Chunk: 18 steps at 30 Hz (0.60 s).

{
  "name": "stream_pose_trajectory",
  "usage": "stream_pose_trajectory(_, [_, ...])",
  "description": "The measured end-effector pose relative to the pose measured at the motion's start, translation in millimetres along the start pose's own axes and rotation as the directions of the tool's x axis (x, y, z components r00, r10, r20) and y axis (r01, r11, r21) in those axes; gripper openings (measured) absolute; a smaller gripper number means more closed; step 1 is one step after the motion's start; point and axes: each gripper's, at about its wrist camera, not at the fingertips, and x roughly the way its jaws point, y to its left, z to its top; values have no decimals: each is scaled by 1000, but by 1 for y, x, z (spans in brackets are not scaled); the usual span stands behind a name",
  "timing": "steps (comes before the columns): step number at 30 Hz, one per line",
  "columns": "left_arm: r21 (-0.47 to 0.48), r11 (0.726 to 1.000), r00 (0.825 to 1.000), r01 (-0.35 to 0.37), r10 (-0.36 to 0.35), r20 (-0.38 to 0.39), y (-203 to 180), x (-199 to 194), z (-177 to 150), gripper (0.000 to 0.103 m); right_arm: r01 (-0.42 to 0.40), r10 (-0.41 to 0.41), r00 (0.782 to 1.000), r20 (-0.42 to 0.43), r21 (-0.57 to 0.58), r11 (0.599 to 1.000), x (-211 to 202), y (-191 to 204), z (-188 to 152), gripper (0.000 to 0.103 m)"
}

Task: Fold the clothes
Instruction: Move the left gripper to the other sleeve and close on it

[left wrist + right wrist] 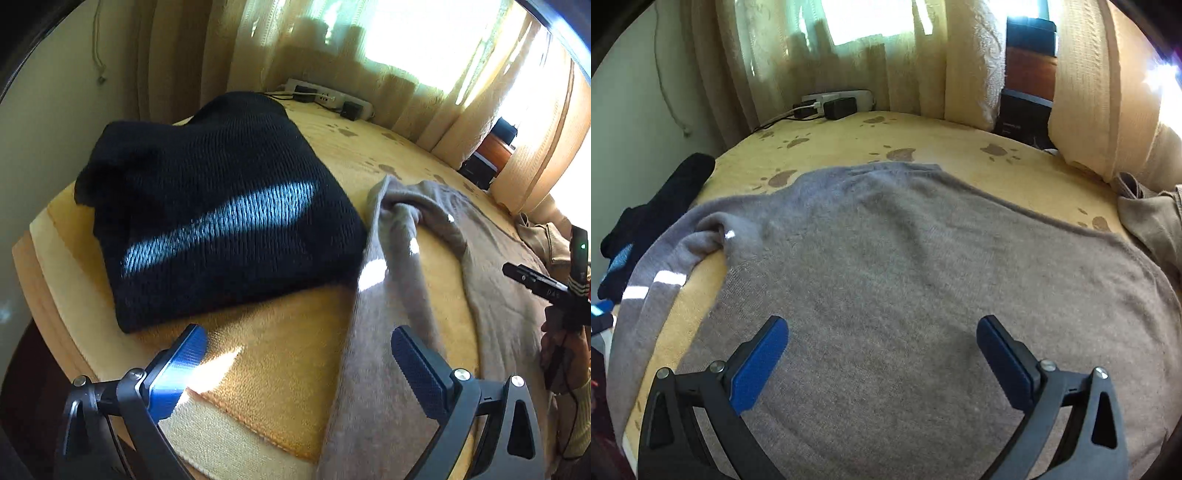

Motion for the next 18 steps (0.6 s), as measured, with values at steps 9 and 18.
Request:
stream_pose_trajectory(9, [122,992,1000,-14,13,13,-21,7,-4,83,-40,41,999,-17,52,998,8,-17,-1,103])
stream_pose_trajectory(18, [210,977,999,-28,32,-15,-35,-1,-8,35,-60,61,998,-11,62,996,4,-17,1,102])
